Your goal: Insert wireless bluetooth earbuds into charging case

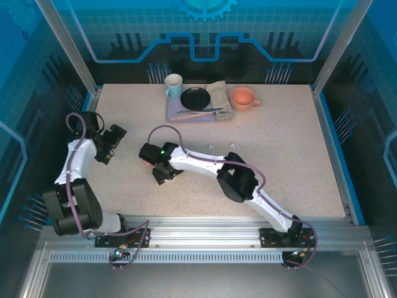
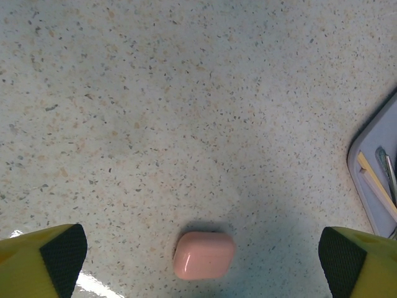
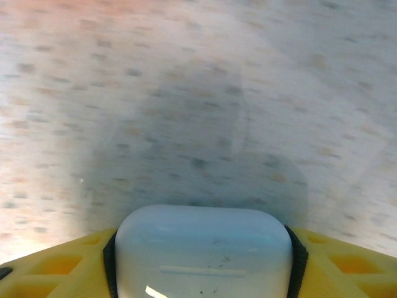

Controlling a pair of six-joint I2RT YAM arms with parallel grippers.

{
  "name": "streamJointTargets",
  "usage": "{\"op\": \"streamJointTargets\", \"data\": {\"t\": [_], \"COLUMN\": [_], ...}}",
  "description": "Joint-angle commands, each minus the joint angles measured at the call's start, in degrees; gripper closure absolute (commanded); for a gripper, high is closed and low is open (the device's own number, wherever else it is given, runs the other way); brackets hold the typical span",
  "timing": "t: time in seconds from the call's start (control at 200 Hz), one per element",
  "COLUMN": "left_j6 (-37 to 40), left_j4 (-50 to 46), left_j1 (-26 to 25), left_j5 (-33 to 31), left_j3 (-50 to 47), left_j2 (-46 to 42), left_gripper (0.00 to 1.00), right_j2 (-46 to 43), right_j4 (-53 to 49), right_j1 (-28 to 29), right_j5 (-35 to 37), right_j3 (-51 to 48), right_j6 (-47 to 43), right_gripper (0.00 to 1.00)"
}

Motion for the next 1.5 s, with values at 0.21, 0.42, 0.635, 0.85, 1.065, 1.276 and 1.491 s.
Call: {"op": "streamJointTargets", "data": {"t": [0.21, 0.42, 0.635, 0.85, 1.065, 1.276, 1.491], "left_j6": [-0.3, -2.6, -3.0, -3.3, -3.5, -3.7, -3.4], "left_j4": [1.8, 5.1, 5.3, 5.7, 6.1, 6.8, 7.1], "left_j1": [-8.4, -12.2, -13.5, -13.6, -13.9, -14.3, -14.3], "left_j5": [3.3, 5.0, 4.6, 4.1, 4.1, 4.2, 4.1], "left_j3": [-2.0, -7.0, -8.1, -7.3, -6.2, -5.8, -5.6], "left_j2": [-3.2, -6.1, -6.5, -6.0, -4.5, -3.5, -3.0], "left_gripper": [0.01, 0.01, 0.01, 0.01, 0.01, 0.01, 0.01], "right_j2": [-12.5, -13.7, -10.0, -7.6, -6.4, -4.4, -4.4], "right_j4": [6.3, 8.2, 3.3, -0.8, -4.8, -5.2, -4.8], "right_j1": [-6.6, -8.3, -8.4, -8.4, -8.5, -8.7, -9.9], "right_j5": [1.1, -1.0, 0.5, 3.0, 5.7, 5.4, 5.1], "right_j3": [-15.4, -17.9, -14.4, -11.9, -10.5, -9.3, -9.4], "right_j6": [9.9, 12.8, 15.1, 18.4, 22.9, 23.9, 24.0], "right_gripper": [0.37, 0.37, 0.36, 0.35, 0.31, 0.18, 0.19]}}
